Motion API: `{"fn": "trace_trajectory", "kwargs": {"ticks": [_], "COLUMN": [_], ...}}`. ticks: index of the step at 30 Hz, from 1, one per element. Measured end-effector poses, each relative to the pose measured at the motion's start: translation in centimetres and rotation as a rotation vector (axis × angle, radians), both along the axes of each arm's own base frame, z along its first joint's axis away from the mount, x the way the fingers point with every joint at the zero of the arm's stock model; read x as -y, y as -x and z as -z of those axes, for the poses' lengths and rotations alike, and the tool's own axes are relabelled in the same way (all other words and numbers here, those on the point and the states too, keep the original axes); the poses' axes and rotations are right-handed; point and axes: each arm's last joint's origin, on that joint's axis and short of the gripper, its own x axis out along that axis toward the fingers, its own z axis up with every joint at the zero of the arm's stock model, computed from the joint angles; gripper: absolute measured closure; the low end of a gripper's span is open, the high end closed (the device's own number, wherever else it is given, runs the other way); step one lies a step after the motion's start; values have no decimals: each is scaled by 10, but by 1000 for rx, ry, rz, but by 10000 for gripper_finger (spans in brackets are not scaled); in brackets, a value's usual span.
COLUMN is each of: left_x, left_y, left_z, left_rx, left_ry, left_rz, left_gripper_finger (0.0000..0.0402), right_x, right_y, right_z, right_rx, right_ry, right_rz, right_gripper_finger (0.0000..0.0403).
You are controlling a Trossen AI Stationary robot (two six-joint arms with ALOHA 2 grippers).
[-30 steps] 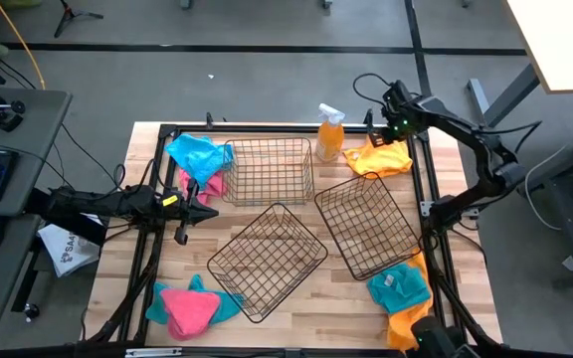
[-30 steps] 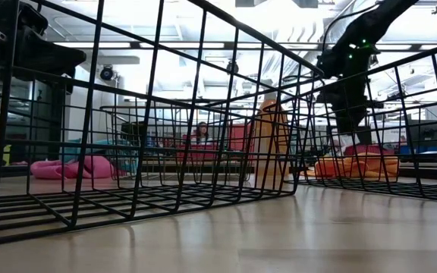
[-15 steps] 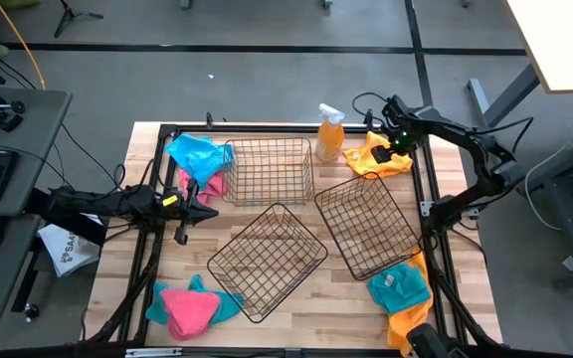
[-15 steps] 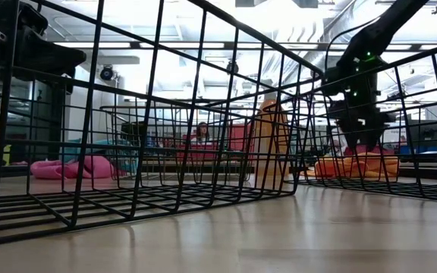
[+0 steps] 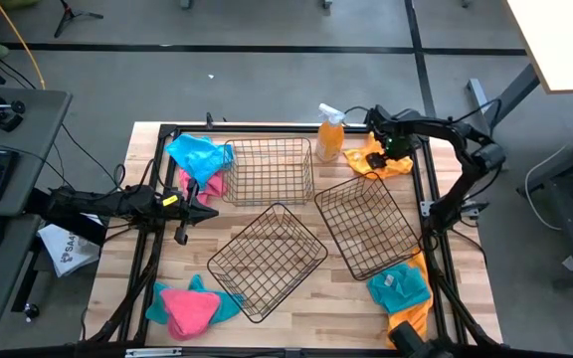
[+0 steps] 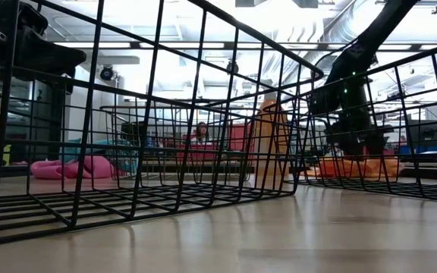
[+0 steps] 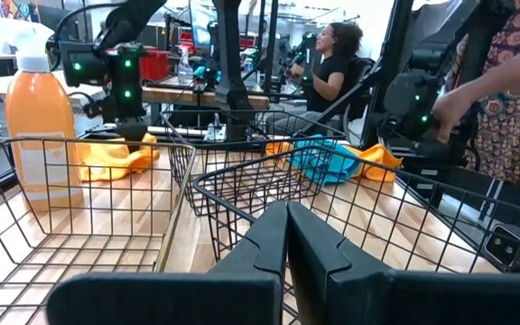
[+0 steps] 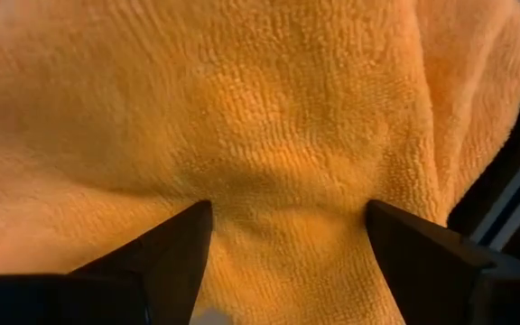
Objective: Sort microfiber towel by color & place in baskets
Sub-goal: Put the top yellow microfiber cloth into the gold basket
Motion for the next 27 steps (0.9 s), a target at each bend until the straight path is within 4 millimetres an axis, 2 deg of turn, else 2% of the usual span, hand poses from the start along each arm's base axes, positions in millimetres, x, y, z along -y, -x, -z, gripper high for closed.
{"fn": "trace_trajectory", "kwargs": {"ticks": [2, 4, 9, 10, 13, 17, 27], "left_x": [0, 0, 0, 0, 0, 0, 0], "left_y": [0, 0, 0, 0, 0, 0, 0], "left_z": [0, 0, 0, 0, 0, 0, 0], "left_rx": [0, 0, 0, 0, 0, 0, 0], "left_ry": [0, 0, 0, 0, 0, 0, 0], "left_rz": [0, 0, 0, 0, 0, 0, 0], "left_gripper_finger": [402, 401, 401, 402, 402, 402, 401], "right_x": [-1, -2, -4, -4, -6, -9, -29], "right_y": [0, 0, 0, 1, 2, 5, 21], "right_z": [1, 2, 0, -2, -21, -66, -213], "right_rx": [-24, -34, -35, -28, -19, 35, 255], "right_ry": [-13, -20, -26, -21, 9, 140, 595], "right_rz": [-24, -41, -65, -75, -85, -97, 18], "right_gripper_finger": [140, 183, 370, 383, 381, 396, 401]}}
